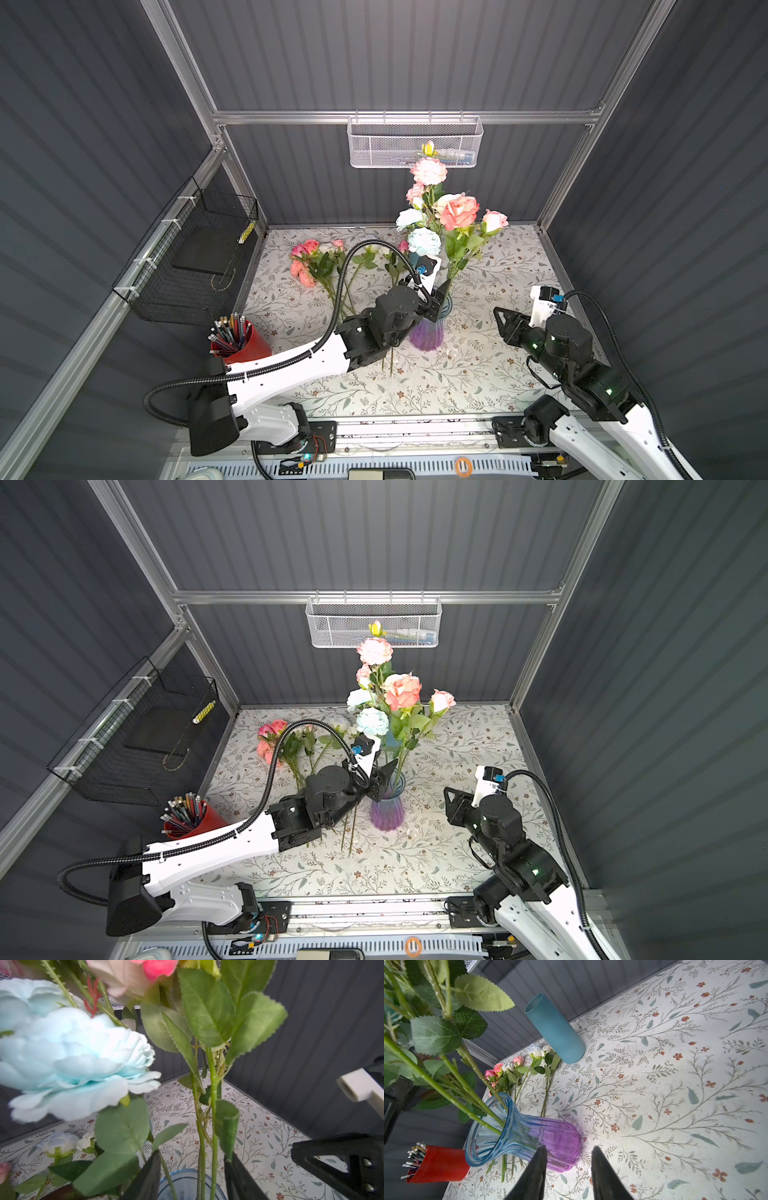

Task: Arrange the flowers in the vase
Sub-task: 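Carry the pink rose over the vase and lower its stem in with left gripper, then open left gripper and pull it back toward the loose stems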

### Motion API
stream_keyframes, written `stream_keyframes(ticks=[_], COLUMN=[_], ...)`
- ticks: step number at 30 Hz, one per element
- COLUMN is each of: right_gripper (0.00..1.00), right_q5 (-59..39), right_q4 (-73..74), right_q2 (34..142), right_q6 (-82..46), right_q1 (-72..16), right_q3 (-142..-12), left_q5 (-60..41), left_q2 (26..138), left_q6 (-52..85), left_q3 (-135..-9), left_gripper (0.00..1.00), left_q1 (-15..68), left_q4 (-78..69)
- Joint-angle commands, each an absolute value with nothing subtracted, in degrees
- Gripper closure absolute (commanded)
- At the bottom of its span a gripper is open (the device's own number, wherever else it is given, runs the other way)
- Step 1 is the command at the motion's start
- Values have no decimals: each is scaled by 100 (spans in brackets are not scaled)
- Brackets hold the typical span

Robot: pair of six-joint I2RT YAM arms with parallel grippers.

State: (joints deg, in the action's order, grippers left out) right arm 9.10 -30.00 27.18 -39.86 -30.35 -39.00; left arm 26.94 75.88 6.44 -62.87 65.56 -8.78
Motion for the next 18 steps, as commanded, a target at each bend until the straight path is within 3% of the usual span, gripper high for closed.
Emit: stream_keyframes(ticks=[1,11,18], right_gripper=[62,59,59], right_q5=[844,783,383], right_q4=[-2912,-2978,-3022], right_q2=[2693,2781,3144], right_q6=[-4051,-3960,-3872], right_q1=[-3021,-3019,-3025], right_q3=[-3910,-4039,-4289], left_q5=[2676,2771,4560], left_q2=[7385,5955,5146], left_q6=[668,1028,2101], left_q3=[-6543,-6246,-5526], left_gripper=[42,27,20], left_q1=[6643,6706,6610], left_q4=[-175,1259,2924])
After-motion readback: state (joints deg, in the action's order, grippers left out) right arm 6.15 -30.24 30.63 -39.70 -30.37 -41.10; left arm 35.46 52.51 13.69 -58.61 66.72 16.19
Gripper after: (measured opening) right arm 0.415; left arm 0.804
